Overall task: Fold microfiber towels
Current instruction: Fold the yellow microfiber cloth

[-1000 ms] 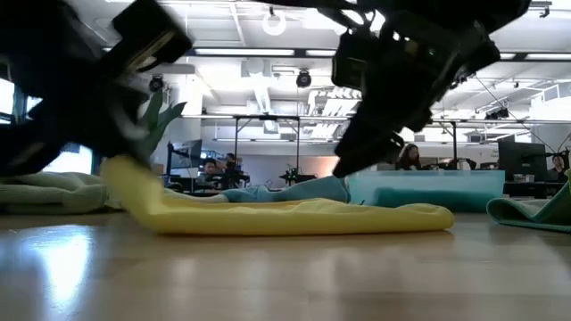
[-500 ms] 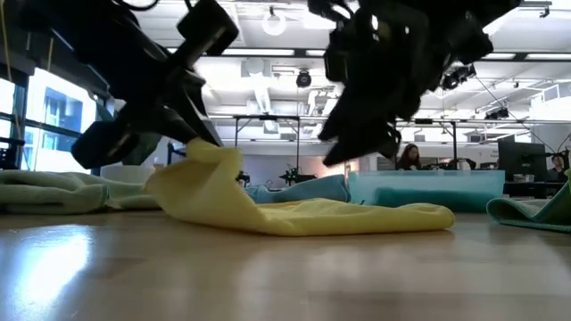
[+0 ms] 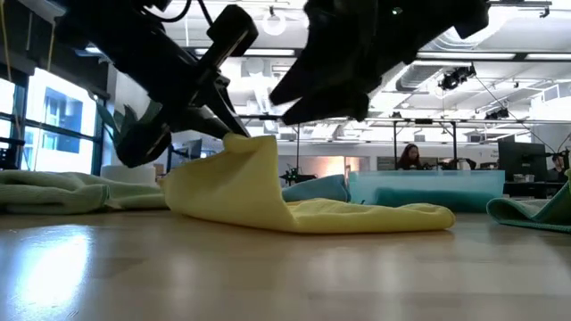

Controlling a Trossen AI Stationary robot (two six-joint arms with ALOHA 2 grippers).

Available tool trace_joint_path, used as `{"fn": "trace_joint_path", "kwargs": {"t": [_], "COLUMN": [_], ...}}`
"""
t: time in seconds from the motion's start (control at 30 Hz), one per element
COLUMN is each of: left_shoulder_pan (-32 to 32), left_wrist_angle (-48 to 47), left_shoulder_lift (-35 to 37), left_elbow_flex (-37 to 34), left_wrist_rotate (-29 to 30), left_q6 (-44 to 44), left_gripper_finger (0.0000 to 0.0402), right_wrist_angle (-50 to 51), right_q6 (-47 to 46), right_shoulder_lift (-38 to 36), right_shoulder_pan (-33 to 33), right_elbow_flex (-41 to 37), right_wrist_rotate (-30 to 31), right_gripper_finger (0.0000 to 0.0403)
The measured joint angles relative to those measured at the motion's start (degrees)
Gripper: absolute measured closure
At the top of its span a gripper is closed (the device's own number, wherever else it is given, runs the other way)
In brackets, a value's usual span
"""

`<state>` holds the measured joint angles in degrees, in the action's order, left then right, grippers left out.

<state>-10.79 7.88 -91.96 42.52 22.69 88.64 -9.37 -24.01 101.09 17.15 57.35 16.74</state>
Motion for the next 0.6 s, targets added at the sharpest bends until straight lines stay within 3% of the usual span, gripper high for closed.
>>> {"fn": "trace_joint_path", "kwargs": {"t": [0.13, 0.4, 0.6], "left_shoulder_pan": [0.33, 0.31, 0.31], "left_wrist_angle": [-0.22, 0.17, 1.37], "left_shoulder_lift": [0.0, 0.0, -0.01], "left_elbow_flex": [0.0, 0.0, -0.01], "left_wrist_rotate": [-0.01, -0.59, -1.4], "left_q6": [-0.35, -0.36, -0.83], "left_gripper_finger": [0.0401, 0.0401, 0.0401], "right_wrist_angle": [2.84, 13.46, 14.68], "right_q6": [4.28, 10.03, 7.96], "right_shoulder_lift": [3.82, 8.98, 11.25], "right_shoulder_pan": [1.49, 3.19, 3.31], "right_elbow_flex": [4.53, 13.17, 15.49], "right_wrist_rotate": [0.65, 11.96, 11.43], "right_gripper_finger": [0.0199, 0.0198, 0.0198]}}
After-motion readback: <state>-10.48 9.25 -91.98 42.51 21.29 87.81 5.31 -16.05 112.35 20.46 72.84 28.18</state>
